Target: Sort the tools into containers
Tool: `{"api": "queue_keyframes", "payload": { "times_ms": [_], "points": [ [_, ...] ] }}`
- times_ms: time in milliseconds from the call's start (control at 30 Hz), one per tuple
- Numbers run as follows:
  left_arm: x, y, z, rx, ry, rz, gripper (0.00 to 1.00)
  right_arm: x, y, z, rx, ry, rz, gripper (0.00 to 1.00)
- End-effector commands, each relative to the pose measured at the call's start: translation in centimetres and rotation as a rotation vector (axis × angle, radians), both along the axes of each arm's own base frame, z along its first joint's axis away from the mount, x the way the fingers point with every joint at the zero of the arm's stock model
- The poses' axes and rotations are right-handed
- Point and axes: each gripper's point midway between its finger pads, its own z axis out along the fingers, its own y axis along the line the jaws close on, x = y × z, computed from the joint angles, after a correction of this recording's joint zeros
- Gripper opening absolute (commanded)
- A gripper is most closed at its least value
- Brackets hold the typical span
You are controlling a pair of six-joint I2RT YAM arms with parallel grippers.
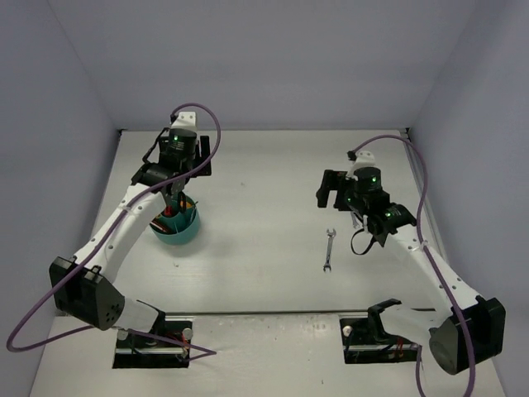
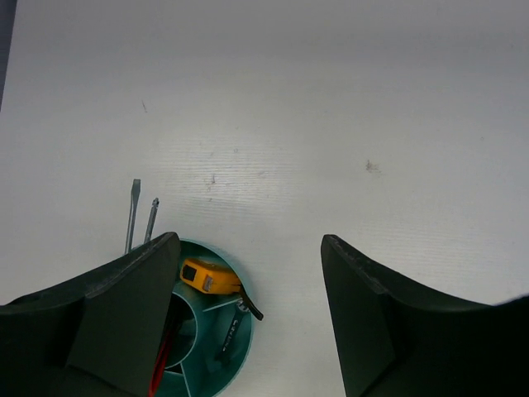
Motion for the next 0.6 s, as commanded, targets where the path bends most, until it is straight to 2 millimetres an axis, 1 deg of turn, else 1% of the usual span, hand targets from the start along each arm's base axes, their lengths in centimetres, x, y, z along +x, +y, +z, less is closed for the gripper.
{"api": "queue_keyframes", "payload": {
  "times_ms": [0, 133, 233, 300, 467, 567],
  "points": [
    [0.7, 1.0, 2.2, -0.010, -0.019, 0.010, 0.66, 1.8, -4.1, -0.5, 0.023, 0.051, -0.190, 0.94],
    [1.2, 1.2, 1.6, -0.032, 0.016, 0.012, 0.68, 1.8, -6.0, -2.7, -0.001, 0.113, -0.262, 0.94],
    [1.4, 1.5, 0.8, -0.061, 0.053, 0.024, 0.69, 1.7, -7.3, -4.4, -0.016, 0.158, -0.307, 0.94],
    [1.3, 1.9, 0.8, -0.076, 0.054, 0.032, 0.69, 1.4, -8.0, -5.4, -0.020, 0.184, -0.329, 0.95],
    [0.6, 2.8, 1.2, -0.085, 0.049, 0.038, 0.69, 1.2, -9.3, -6.7, -0.038, 0.213, -0.376, 0.95],
    [0.1, 2.9, 1.2, -0.091, 0.059, 0.024, 0.70, 0.9, -10.2, -7.4, -0.043, 0.234, -0.397, 0.95]
  ]
}}
